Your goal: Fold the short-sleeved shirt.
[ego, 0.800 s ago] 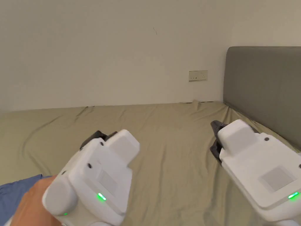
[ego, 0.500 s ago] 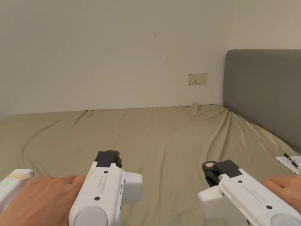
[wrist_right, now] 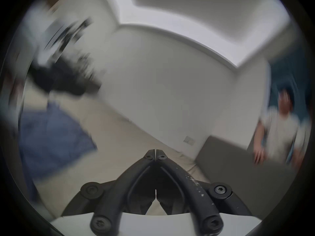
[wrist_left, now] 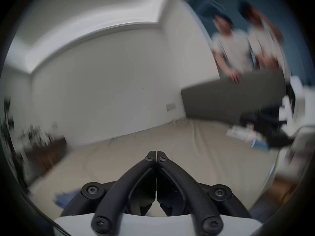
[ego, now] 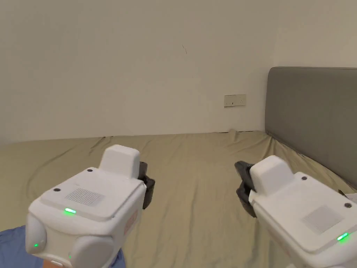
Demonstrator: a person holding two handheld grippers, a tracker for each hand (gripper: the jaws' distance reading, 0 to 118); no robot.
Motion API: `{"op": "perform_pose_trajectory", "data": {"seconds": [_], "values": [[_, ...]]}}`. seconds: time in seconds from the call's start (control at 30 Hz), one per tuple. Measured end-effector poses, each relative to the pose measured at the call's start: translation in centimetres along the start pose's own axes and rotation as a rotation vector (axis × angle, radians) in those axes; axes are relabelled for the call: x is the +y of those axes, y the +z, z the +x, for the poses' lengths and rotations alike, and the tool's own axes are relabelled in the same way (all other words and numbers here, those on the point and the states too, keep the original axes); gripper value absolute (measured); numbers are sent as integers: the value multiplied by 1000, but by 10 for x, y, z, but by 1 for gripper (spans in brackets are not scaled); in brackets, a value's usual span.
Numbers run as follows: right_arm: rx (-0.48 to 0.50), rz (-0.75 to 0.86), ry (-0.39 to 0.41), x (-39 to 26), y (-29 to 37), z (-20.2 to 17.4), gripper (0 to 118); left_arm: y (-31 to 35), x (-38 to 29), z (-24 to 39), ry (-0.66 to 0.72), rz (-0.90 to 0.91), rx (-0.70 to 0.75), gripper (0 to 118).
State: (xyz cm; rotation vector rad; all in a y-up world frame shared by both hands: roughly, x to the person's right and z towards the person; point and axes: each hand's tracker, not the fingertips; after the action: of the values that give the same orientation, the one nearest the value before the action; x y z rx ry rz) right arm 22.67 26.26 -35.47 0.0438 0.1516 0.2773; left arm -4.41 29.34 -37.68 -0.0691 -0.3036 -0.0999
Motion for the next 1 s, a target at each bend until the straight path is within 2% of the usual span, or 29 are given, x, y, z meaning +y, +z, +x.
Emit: {"op": "perform_pose_trajectory", "data": {"seconds": [0.1,0.13,0.17,0.27,0.4,0.57,0.83,1.0], "values": [[-92,79,-301,-3,5,7,1,5,-7,4,161,83,53,0],[-158,96,-369,-4,7,6,1,5,-11,6,182,105,84,0],[-200,103,-399,-6,7,5,1,2,-15,14,166,95,126,0],[-212,48,-341,-3,3,4,1,-5,-18,22,83,19,202,0],[-205,57,-285,-1,5,2,1,-5,-21,32,38,41,227,0],[-194,52,-290,0,6,5,1,-5,-19,33,33,36,203,0],[-202,40,-249,2,8,6,1,-3,-16,28,77,34,190,0],[-206,34,-242,1,9,7,1,-1,-16,28,54,35,201,0]]}}
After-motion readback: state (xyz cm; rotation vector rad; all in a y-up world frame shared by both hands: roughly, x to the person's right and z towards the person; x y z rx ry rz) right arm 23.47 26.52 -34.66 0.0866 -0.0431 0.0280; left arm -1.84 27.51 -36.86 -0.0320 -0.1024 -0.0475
